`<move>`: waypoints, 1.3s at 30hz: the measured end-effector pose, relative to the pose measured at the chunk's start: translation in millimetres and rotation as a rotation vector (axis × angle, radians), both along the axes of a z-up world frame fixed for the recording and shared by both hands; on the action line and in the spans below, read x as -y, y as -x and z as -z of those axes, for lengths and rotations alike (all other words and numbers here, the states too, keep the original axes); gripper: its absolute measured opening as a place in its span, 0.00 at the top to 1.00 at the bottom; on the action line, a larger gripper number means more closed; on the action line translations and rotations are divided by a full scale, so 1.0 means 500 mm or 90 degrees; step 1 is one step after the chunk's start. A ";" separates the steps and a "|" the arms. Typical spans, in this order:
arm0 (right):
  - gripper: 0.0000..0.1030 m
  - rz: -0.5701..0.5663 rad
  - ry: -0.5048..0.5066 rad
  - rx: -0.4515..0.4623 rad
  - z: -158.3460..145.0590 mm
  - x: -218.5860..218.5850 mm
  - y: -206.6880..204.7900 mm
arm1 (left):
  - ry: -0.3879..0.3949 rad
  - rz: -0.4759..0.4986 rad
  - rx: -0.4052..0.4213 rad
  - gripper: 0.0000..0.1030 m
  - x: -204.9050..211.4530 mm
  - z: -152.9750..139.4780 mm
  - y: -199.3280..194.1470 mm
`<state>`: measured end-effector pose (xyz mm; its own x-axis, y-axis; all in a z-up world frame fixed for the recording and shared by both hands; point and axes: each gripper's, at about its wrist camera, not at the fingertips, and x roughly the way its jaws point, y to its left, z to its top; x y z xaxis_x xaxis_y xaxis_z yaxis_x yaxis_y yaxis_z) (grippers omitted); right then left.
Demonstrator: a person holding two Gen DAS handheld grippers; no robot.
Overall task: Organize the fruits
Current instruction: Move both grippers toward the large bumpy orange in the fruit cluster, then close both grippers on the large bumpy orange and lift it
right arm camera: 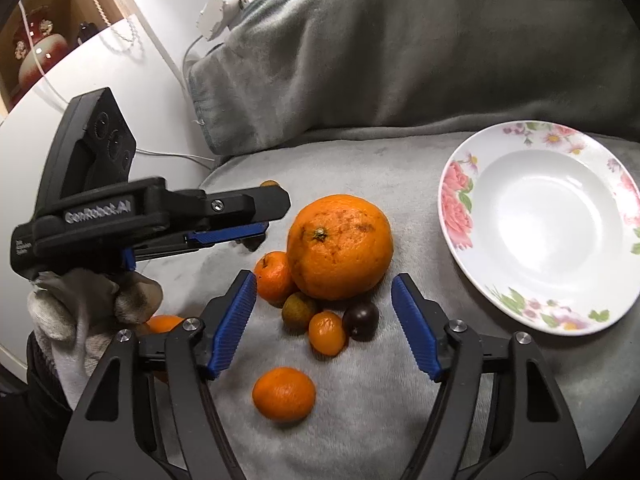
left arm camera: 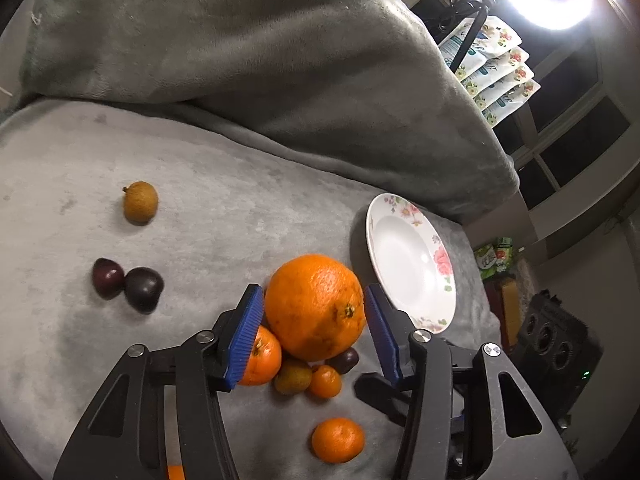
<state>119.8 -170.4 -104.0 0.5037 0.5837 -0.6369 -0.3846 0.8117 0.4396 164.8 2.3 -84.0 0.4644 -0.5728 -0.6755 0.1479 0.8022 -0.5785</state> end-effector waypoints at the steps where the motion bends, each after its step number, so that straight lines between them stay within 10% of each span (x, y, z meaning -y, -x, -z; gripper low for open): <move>1: 0.29 0.000 -0.002 -0.003 0.001 -0.001 -0.003 | 0.001 0.001 -0.003 0.52 0.000 0.002 -0.002; 18: 0.34 0.000 0.004 -0.025 0.021 -0.026 -0.032 | 0.007 0.026 -0.072 0.55 0.014 0.027 -0.037; 39: 0.45 0.008 0.043 0.013 0.015 -0.033 -0.023 | -0.036 0.030 -0.032 0.57 0.024 0.012 -0.021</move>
